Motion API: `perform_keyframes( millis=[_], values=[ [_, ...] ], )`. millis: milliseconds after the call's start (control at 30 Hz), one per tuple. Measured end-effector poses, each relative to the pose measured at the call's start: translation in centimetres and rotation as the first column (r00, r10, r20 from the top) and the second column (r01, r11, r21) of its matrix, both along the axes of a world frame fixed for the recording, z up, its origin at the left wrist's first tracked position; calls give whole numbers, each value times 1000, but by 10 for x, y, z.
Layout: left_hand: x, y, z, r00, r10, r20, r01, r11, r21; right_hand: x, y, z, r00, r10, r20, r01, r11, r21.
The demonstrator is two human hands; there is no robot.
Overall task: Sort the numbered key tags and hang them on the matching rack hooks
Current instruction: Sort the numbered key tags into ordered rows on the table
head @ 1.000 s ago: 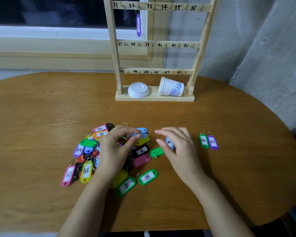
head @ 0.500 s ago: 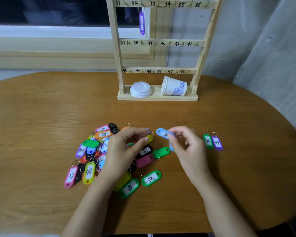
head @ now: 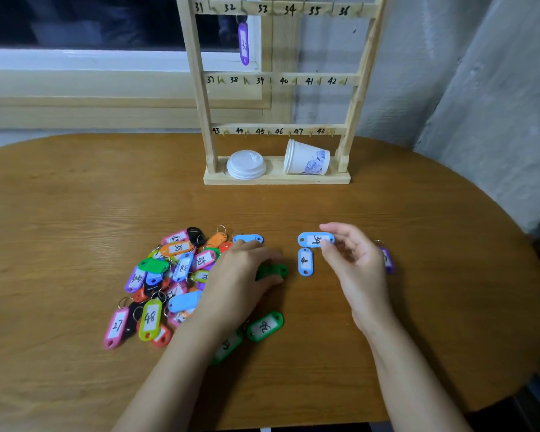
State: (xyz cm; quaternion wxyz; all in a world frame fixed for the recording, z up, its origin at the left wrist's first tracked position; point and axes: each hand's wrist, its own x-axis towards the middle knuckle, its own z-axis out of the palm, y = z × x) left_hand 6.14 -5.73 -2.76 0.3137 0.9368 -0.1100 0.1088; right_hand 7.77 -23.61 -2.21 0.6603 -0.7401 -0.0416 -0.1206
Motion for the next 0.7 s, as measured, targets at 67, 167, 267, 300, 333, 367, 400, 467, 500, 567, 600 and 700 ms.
perform_keyframes(
  millis=[67,167,267,300,333,367,400,467,500,567,600,700],
  values=[
    [2,6,-1,999,24,-22,-25,999,-37,-1,0,0,1000,-2,-5,2,1000,2],
    [5,11,-1,999,32,-41,-35,996,-79,-2,0,1,1000,11,-26,-11,1000,6],
    [6,12,3,998,58,-14,-60,992,-110,-2,0,1,1000,20,-24,-20,1000,18],
    [6,13,5,996,84,6,-83,989,-122,-2,0,1,1000,23,-21,-22,1000,20],
    [7,14,7,993,111,33,-107,987,-119,-1,0,1,1000,24,-18,-24,999,21],
    [8,15,9,989,131,61,-125,988,-91,-1,0,1,1000,27,-17,-26,999,24],
    [9,16,12,987,140,80,-136,989,-55,0,1,1,999,28,-15,-28,999,28],
    [13,18,18,986,143,85,-143,990,-10,2,2,0,1000,25,-15,-24,999,33],
    [16,18,21,987,146,73,-146,989,-1,3,3,0,1000,24,-17,-23,999,35],
    [21,20,25,988,146,48,-146,989,10,5,6,-2,999,30,-23,-29,999,36],
    [22,20,25,991,133,32,-133,991,6,6,6,-2,999,32,-23,-31,999,36],
    [24,25,24,998,54,-26,-57,990,-125,7,7,-2,999,34,-18,-34,999,30]
  ],
)
